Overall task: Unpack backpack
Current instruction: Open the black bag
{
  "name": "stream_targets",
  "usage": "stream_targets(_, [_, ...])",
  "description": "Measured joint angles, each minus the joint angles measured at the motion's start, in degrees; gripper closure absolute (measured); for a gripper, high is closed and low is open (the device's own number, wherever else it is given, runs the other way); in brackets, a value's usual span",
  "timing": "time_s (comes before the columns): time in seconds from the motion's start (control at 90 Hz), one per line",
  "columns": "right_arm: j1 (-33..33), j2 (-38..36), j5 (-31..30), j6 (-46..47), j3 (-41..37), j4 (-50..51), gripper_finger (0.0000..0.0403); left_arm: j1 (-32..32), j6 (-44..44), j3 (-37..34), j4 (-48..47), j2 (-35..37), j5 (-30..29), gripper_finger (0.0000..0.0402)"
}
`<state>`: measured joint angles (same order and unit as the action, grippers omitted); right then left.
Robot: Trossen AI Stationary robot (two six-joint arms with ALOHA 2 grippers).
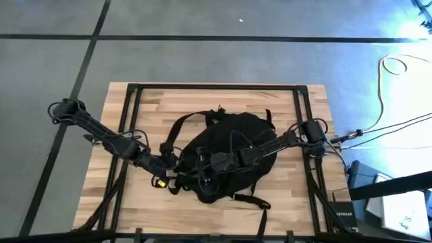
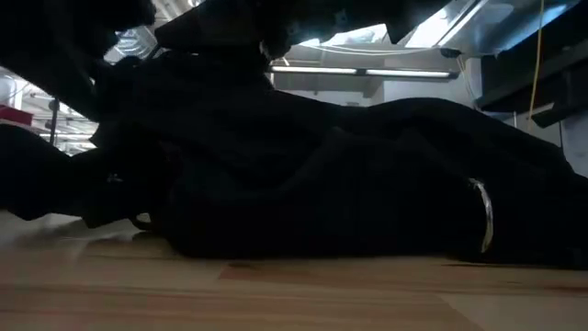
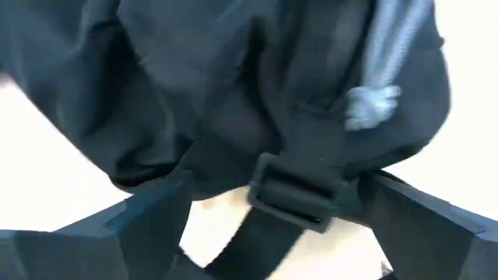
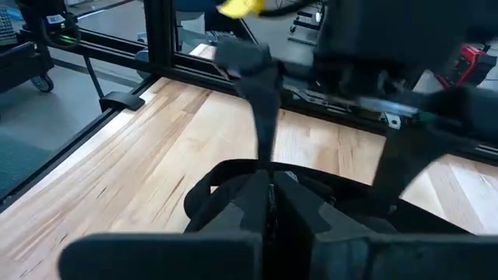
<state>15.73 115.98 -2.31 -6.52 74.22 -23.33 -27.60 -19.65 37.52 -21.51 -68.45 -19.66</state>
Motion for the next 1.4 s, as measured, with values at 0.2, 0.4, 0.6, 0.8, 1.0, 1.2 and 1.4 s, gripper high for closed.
stream_targets(0.2, [0.0, 0.0, 0.02, 0.0, 0.0, -0.04, 0.0403, 0.92, 2.94, -0.59, 2.11, 0.0, -0.03, 0.0075])
stream_targets(0.4, [0.02, 0.0, 0.04, 0.02, 0.0, -0.09, 0.0403, 0.92, 5.27, -0.59, 4.45, 0.0, 0.96, 0.0116])
stream_targets(0.6, [0.02, 0.0, 0.04, 0.02, 0.0, -0.09, 0.0403, 0.92, 5.16, -0.59, 4.46, 0.0, 2.57, 0.0192])
stream_targets(0.8, [0.0, 0.0, -0.02, 0.0, 0.0, -0.05, 0.0403, 1.42, 5.21, -0.57, 4.49, 0.0, 2.96, 0.0294])
stream_targets(1.0, [-0.02, 0.0, -0.04, 0.0, 0.0, -0.02, 0.0403, 1.79, 5.29, -0.57, 4.49, 0.0, 2.81, 0.0333])
stream_targets(1.2, [-0.02, 0.0, -0.04, 0.0, 0.0, -0.02, 0.0403, 1.79, 5.17, -0.57, 4.51, 0.07, 2.52, 0.0382])
stream_targets(1.4, [0.0, -0.34, -0.61, -0.02, 0.0, 0.27, 0.0403, 1.78, 5.1, -0.55, 4.51, 0.07, 2.32, 0.0396])
